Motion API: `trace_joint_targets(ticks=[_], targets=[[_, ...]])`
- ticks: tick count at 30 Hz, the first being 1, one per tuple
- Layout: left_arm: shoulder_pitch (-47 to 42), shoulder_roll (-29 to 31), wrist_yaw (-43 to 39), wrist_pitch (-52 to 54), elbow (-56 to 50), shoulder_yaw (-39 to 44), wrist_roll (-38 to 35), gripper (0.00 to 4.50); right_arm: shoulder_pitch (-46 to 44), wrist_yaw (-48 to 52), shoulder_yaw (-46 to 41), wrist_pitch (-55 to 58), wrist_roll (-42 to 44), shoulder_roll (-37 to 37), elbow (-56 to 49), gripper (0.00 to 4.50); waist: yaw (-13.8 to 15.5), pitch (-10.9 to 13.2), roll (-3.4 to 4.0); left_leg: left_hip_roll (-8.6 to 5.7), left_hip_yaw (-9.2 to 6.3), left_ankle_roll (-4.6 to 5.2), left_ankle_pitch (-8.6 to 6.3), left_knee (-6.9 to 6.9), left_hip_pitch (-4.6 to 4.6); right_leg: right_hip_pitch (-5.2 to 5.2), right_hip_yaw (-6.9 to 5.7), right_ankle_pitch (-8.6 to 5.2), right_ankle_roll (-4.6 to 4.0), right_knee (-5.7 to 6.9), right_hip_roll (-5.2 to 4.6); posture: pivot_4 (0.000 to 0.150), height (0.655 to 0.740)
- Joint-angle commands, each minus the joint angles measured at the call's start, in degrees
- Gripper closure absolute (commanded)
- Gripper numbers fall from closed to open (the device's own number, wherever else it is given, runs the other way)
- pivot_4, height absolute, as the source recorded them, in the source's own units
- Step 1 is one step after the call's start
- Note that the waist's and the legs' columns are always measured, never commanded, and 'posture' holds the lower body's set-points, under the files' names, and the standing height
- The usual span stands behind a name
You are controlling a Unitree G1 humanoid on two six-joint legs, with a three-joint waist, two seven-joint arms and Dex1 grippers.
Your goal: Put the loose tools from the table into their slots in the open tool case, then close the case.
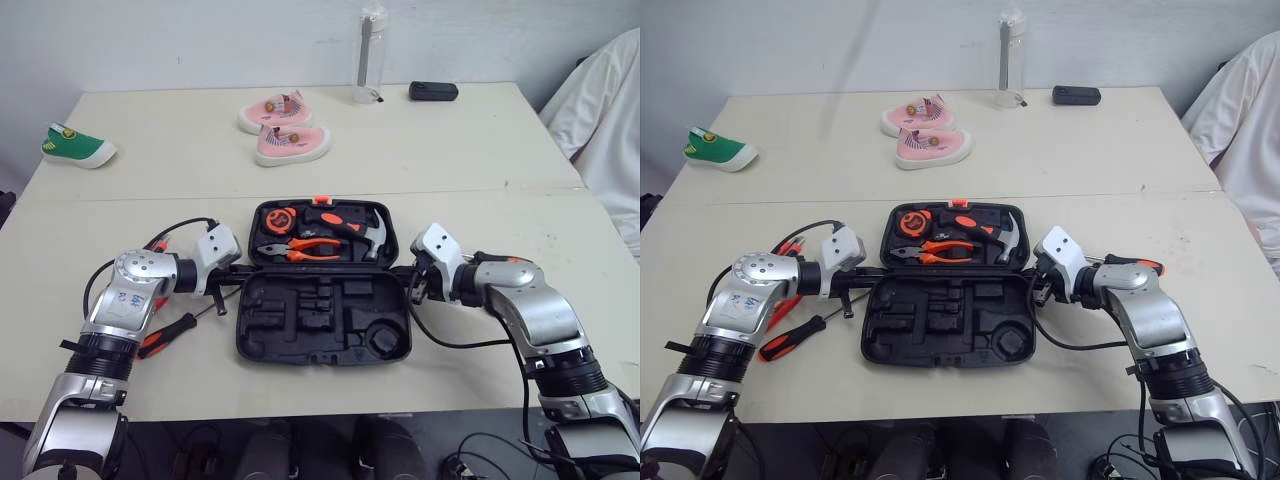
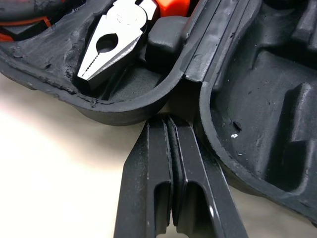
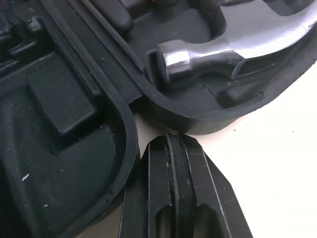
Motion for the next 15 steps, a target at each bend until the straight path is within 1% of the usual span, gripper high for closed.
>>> trace_joint_targets(ticks=[1,4,8,11,12,13,14,15], targets=[[-0.7,-0.8,-0.2,-1.1,-1.0,-0.4,-0.6,4.45,0.2,-0.2,0.3,-0.9,1.3,0.5,-2.8,4.5,0.0,0.0,0.0,0.0,0.0,0.0,0.0,0.01,0.0,0.0,0.0,0.0,0.0,0.0,0.0,0.15,0.7316],[-0.2,0.0,0.9,-1.7,-1.2,0.7,-0.3,4.45,1.3,-0.2,-0.2,-1.5,0.7,-1.3,-4.0,4.5,0.1,0.0,0.0,0.0,0.0,0.0,0.0,0.01,0.0,0.0,0.0,0.0,0.0,0.0,0.0,0.15,0.7316],[2.9,3.3,1.2,-1.7,-3.5,4.7,-1.9,4.45,4.1,0.6,-2.7,-2.2,0.3,-6.9,-7.8,4.5,0.0,0.0,0.0,0.01,-0.05,0.01,-0.01,0.06,-0.1,-0.03,0.02,0.0,0.0,-0.01,-0.02,0.15,0.7316],[8.1,7.0,-1.2,-1.3,-7.6,11.6,-7.1,4.45,7.1,1.4,-8.9,-2.7,2.9,-11.6,-10.6,4.5,-0.2,0.0,0.0,0.04,-0.08,0.02,-0.01,0.11,-0.21,-0.09,0.03,0.0,0.0,-0.03,-0.02,0.15,0.7316],[10.4,8.3,-2.5,0.3,-9.9,15.2,-10.3,4.45,8.5,2.6,-12.4,-3.9,5.2,-12.5,-11.8,4.5,-0.3,0.0,0.0,0.06,-0.07,0.02,-0.01,0.12,-0.23,-0.12,0.03,0.0,0.0,-0.04,-0.02,0.15,0.7316],[12.4,9.3,-3.4,2.0,-11.8,18.0,-13.0,3.95,9.8,3.7,-15.5,-4.3,7.7,-13.0,-12.9,3.86,-0.3,0.0,0.0,0.11,-0.06,0.02,-0.02,0.11,-0.25,-0.13,0.04,0.0,0.0,-0.1,-0.05,0.15,0.7316],[15.0,10.7,-4.3,5.0,-14.2,21.9,-16.2,3.63,11.7,5.9,-19.9,-3.5,11.5,-13.8,-14.3,3.5,-0.3,0.0,0.0,0.16,-0.07,0.0,-0.03,0.12,-0.25,-0.12,0.06,0.0,0.0,-0.12,-0.06,0.15,0.7316],[18.6,12.7,-5.2,8.9,-16.2,26.6,-19.0,3.21,14.2,8.7,-24.9,-2.5,14.8,-15.3,-15.3,2.99,-0.2,0.0,0.0,0.18,-0.08,0.0,-0.03,0.11,-0.27,-0.13,0.07,0.0,0.0,-0.13,-0.06,0.15,0.7316]])
